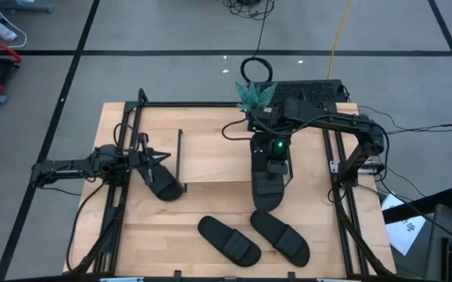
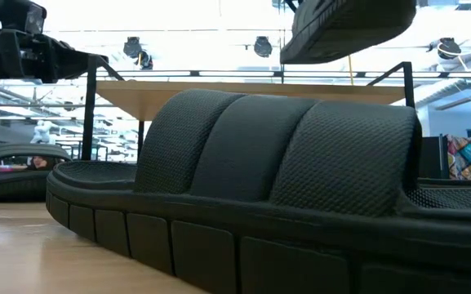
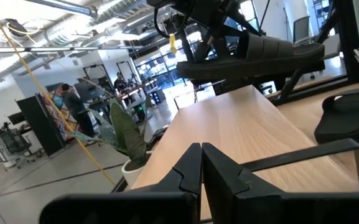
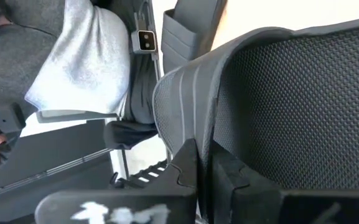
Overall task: Pick and place slides into the shelf
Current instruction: Put the black slide on the shelf
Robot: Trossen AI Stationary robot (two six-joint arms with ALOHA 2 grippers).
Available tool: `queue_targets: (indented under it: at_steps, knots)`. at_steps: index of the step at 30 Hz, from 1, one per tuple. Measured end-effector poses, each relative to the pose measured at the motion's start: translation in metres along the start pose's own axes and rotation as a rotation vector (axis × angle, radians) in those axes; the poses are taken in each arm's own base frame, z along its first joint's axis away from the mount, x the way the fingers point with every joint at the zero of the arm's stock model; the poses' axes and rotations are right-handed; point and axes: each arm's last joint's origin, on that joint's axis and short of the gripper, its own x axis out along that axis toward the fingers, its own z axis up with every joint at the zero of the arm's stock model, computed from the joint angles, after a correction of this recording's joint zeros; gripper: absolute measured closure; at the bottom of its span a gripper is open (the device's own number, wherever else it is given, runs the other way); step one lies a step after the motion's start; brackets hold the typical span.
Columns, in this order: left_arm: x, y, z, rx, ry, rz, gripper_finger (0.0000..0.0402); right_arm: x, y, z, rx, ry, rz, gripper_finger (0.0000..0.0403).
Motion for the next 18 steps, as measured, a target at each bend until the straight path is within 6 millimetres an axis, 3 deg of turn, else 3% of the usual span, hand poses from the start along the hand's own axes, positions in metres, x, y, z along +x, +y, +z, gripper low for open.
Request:
queue_targets:
  at_steps: [8, 18]
  knots:
    - [0.000, 0.000, -0.001, 0.002, 0.006, -0.002, 0.0382, 0.018, -0.024, -0.002, -0.004, 0.030, 0.096, 0.0402]
    - [0.000, 0.000, -0.001, 0.001, 0.006, -0.003, 0.0382, 0.009, -0.037, 0.001, 0.041, -0.024, 0.100, 0.0402]
